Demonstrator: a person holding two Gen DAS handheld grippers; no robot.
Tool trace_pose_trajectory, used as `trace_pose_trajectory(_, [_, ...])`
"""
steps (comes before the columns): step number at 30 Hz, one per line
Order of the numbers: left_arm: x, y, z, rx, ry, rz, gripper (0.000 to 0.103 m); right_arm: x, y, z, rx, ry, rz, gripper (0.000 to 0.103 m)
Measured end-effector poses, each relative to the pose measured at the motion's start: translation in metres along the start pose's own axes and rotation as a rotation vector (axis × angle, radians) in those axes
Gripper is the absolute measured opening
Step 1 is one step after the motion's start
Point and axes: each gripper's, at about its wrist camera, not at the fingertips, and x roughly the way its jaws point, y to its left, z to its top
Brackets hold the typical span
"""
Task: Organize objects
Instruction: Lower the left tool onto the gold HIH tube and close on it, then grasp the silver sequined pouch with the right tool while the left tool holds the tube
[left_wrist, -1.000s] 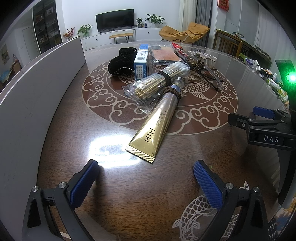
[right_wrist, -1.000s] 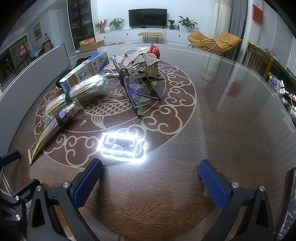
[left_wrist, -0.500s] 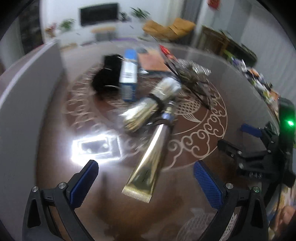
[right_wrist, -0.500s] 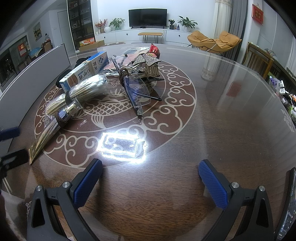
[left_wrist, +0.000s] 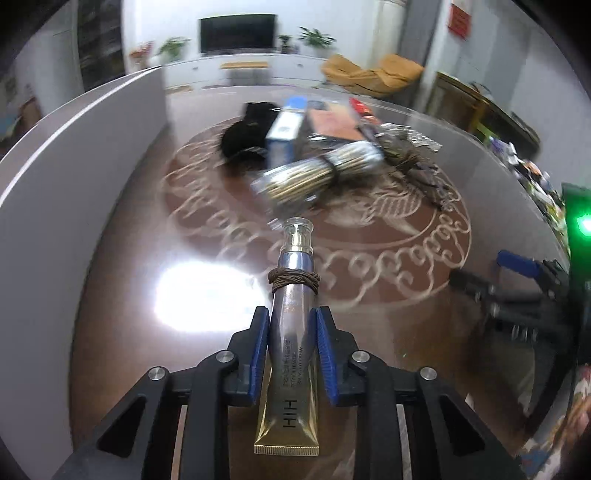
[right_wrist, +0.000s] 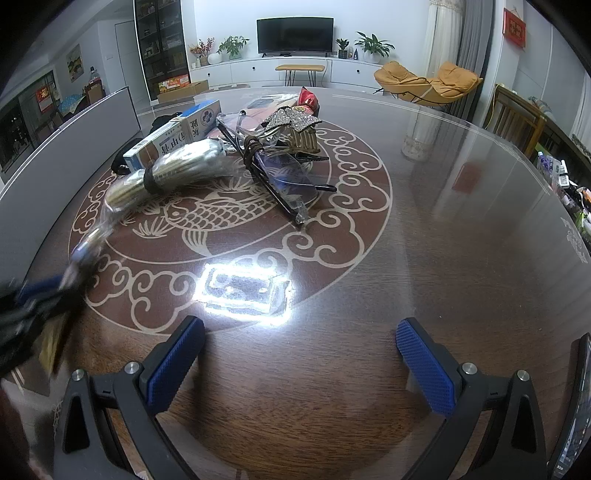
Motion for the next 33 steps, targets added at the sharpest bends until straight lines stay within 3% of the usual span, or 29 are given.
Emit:
trace_pose_trajectory(2, [-0.003,0.009,-0.003,-0.026,-0.01,-0.002,0.027,0.0,0.0,0.0,0.0,0.0,0.0,0.103])
trace_pose_trajectory(4, [-0.001,0.012,0.003,-0.025,-0.016,-0.016,0.043,0.0,0.0,0.0,0.0,0.0,0.0,0.103])
trace_pose_trajectory(6, [0.006,0.012,0.01,-0.005,-0.002,0.027,0.085,0.0,0.0,0.0,0.0,0.0,0.0,0.103])
trace_pose_trajectory(9, [0.021,0.007,0.011,0.067,0.0,0.086,0.092,0.0,0.0,0.0,0.0,0.0,0.0,0.103])
trace_pose_trajectory(12, [0.026,0.007,0.011,0.075,0.013,0.073,0.103,0.0,0.0,0.0,0.0,0.0,0.0,0.103])
trace_pose_trajectory(33, [0.026,0.007,0.01,0.07,0.015,0.07,0.103,0.003,0.0,0.004,-0.026,0.008,0.022,0.103])
